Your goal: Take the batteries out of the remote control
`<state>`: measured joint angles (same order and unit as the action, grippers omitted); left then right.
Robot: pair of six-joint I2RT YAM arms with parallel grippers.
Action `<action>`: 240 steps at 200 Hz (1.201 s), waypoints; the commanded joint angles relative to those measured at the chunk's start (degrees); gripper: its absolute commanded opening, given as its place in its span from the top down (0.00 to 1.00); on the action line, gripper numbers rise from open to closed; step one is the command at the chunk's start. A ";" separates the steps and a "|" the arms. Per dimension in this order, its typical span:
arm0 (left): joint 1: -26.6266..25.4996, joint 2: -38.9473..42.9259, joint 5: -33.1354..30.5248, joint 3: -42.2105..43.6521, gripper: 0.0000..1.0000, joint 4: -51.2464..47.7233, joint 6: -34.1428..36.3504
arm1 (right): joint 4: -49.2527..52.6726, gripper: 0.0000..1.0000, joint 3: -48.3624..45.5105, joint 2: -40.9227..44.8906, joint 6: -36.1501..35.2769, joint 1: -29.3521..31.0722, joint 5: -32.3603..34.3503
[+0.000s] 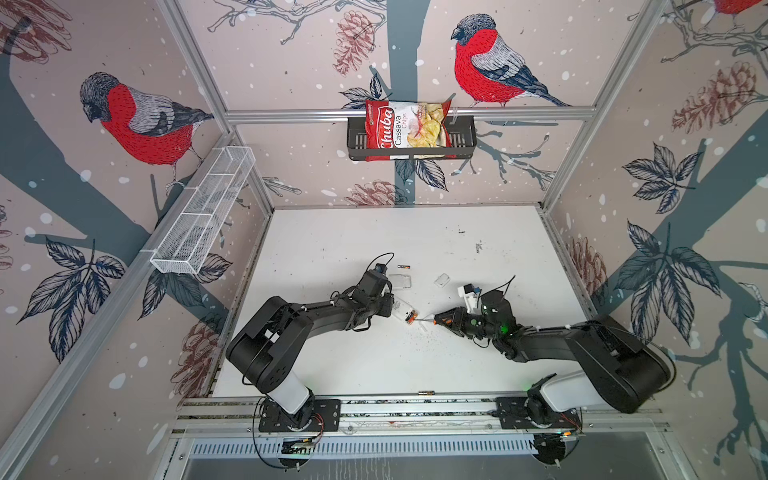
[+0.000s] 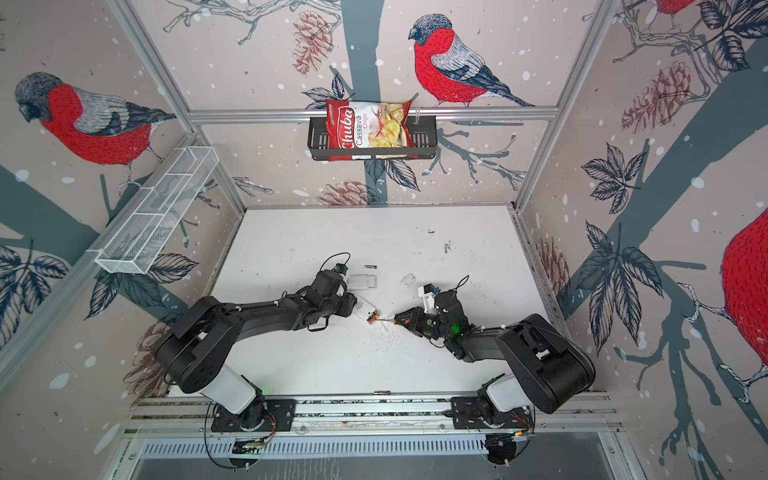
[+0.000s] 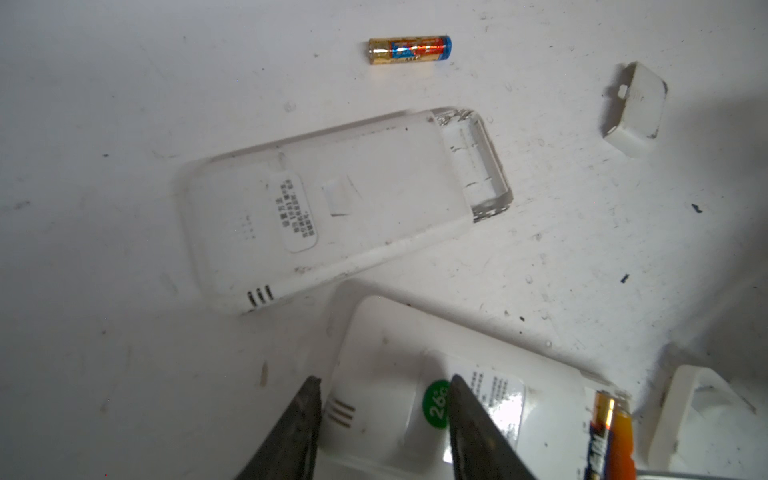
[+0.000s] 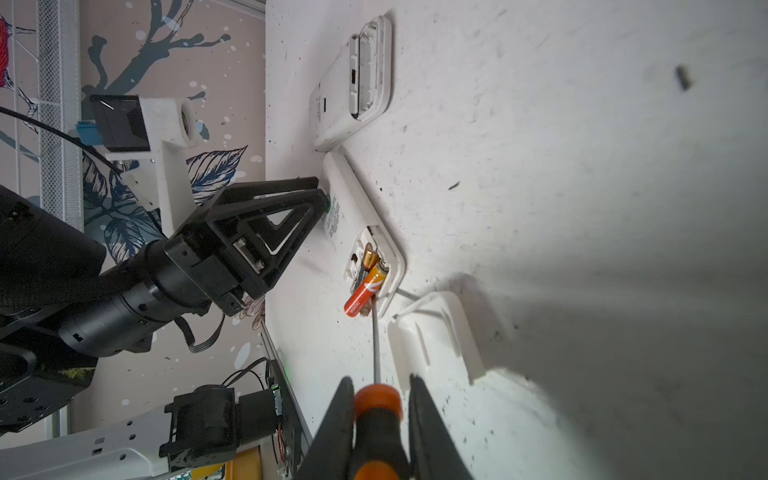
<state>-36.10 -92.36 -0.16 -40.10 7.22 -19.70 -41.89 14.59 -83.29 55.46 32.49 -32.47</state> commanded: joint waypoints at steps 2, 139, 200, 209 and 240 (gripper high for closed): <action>-0.32 -0.19 0.80 0.30 0.52 -3.23 -0.39 | -2.41 1.00 -0.09 -1.19 0.26 -0.04 -0.38; -0.47 -0.24 2.19 0.33 0.53 -2.57 -0.86 | -10.13 1.00 2.48 -10.03 1.26 -0.15 -3.65; -0.46 -0.28 2.08 0.84 0.53 -2.17 -0.98 | -6.63 1.00 4.10 -8.13 -0.39 -0.32 -3.53; -0.47 -0.28 2.10 0.87 0.53 -2.12 -1.09 | -5.06 1.00 4.51 -7.26 -1.14 -0.32 -3.19; -0.47 -0.19 2.07 0.77 0.53 -2.20 -1.04 | 1.05 1.00 5.84 -3.81 -4.13 -0.21 -1.36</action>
<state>-36.14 -92.55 -0.25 -39.62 8.32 -21.02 -44.69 19.42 -88.97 54.52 32.18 -35.59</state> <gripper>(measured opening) 0.471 0.232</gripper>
